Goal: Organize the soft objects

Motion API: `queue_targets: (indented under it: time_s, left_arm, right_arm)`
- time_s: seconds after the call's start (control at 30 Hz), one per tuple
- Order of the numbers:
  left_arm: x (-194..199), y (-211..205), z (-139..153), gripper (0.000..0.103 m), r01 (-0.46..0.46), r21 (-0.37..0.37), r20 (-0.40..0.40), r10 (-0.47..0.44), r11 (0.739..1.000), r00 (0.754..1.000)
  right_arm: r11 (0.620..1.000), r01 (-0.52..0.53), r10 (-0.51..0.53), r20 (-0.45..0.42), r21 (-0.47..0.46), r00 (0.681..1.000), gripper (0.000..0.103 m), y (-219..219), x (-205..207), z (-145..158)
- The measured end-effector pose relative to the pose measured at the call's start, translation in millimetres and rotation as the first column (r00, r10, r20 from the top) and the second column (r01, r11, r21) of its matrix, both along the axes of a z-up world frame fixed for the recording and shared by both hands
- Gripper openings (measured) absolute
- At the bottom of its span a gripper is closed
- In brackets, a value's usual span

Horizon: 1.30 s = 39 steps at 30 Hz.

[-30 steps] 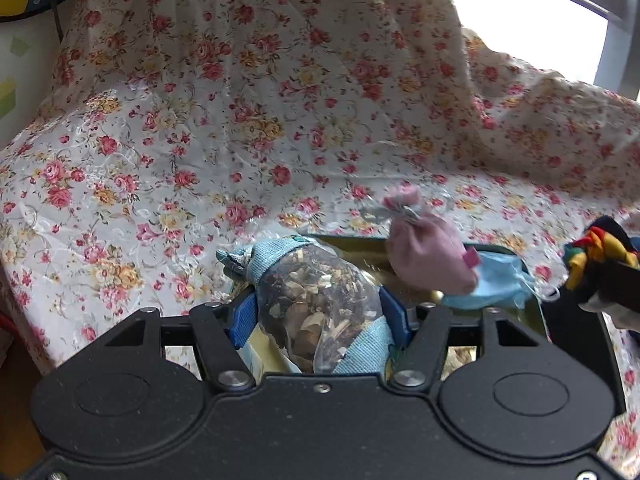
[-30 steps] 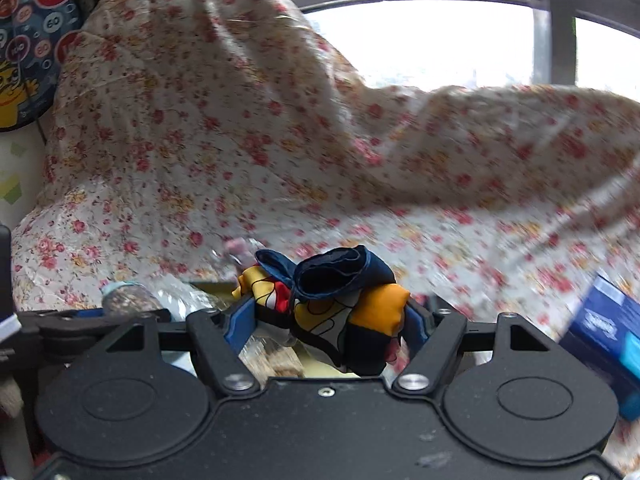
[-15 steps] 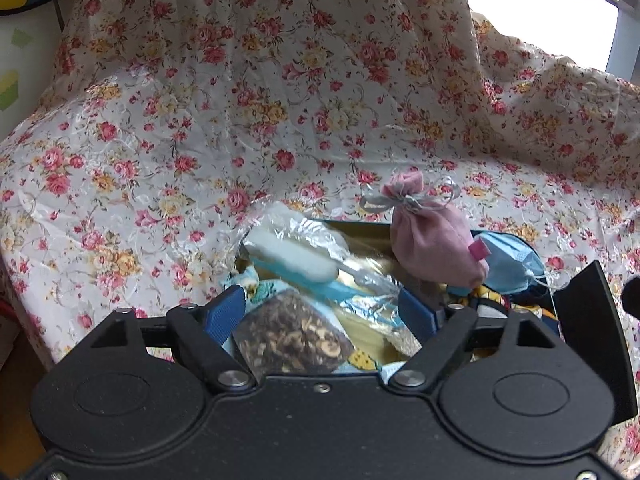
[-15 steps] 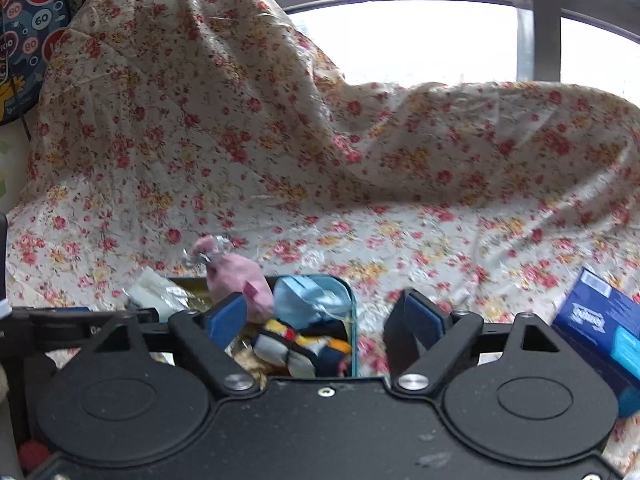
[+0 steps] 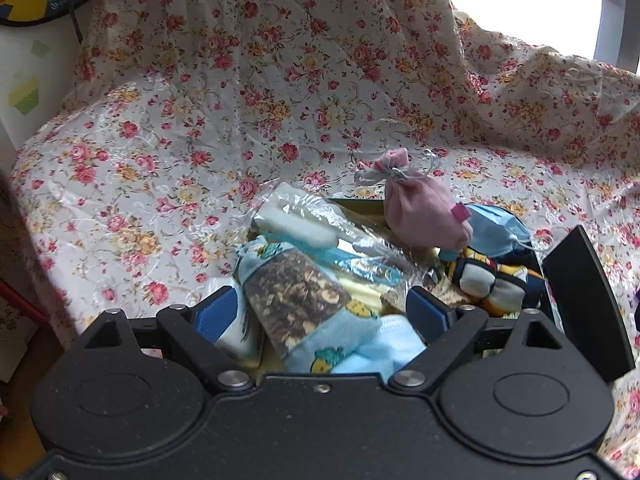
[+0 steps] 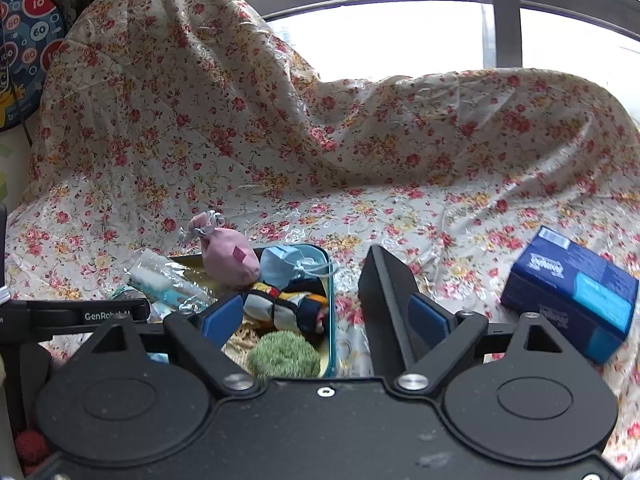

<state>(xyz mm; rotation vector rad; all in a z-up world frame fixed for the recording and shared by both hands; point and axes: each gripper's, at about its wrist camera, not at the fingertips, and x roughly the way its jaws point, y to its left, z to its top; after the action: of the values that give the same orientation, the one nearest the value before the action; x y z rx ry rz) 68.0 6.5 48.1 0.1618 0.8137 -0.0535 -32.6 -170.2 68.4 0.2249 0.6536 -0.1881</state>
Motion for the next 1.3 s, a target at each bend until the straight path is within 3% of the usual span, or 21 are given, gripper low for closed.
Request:
queue_targets:
  time_s: [0.47,0.7,1.0,1.3]
  left_arm:
    - [-59,10,-1,0.098,0.012,0.034,0.017,-0.013,0.999,1.0]
    - [-77,15,-8,0.099,0.002,0.038,-0.002,-0.002,0.999,1.0]
    - [-87,14,-18,0.1,-0.014,0.082,-0.017,0.016,0.997,1.0]
    - [-88,14,-23,0.1,-0.004,0.08,-0.041,0.007,0.997,0.999]
  right_arm:
    - [0.998,0.062,-0.061,-0.023,0.032,0.998,0.097,7,-61,-11]
    - [0.996,0.092,-0.092,-0.047,-0.001,0.995,0.099,14,-78,-19]
    - [0.995,0.097,-0.099,-0.082,-0.026,0.992,0.102,21,-86,-26]
    - [0.996,0.084,-0.088,-0.109,-0.043,0.99,0.102,25,-81,-29]
